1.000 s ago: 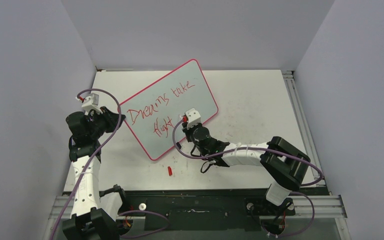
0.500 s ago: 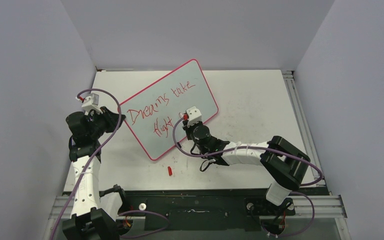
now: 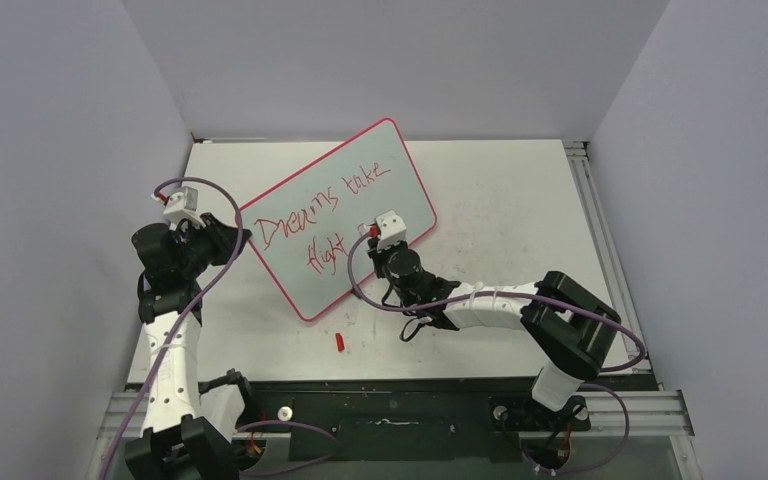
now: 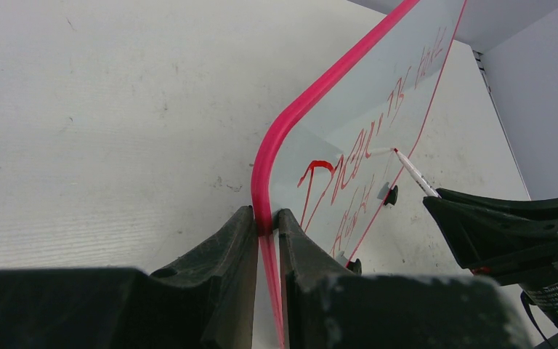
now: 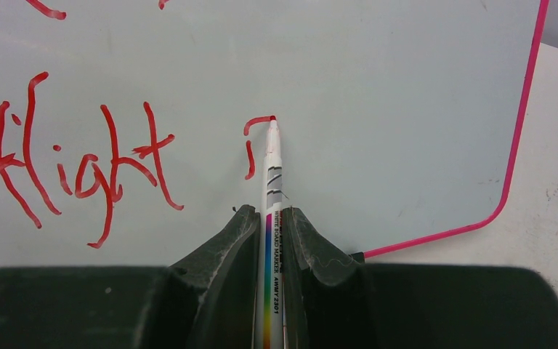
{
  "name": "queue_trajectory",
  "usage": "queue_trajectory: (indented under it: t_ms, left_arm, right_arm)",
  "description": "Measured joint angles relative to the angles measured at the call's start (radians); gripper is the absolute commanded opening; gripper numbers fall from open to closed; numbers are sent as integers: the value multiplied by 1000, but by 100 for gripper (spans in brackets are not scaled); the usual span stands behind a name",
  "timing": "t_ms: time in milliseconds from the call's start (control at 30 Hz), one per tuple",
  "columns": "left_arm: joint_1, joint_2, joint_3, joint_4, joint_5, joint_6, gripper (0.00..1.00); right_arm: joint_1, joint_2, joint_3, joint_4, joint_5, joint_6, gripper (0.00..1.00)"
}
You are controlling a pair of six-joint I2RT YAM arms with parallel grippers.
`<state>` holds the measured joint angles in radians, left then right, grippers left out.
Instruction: Write a sentence on the whiteboard
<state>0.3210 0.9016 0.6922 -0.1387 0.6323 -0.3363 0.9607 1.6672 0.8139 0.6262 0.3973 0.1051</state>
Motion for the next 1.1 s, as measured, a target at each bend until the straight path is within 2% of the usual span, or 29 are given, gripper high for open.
queue_trajectory:
  t_ms: [767,1100]
  left_arm:
    - [0,0,0,0,0,0,13]
    - [0,0,0,0,0,0,13]
  right_arm:
    - [6,-11,-74,-18,24,42,5]
    - [12,-99,-86,-44,59,17,5]
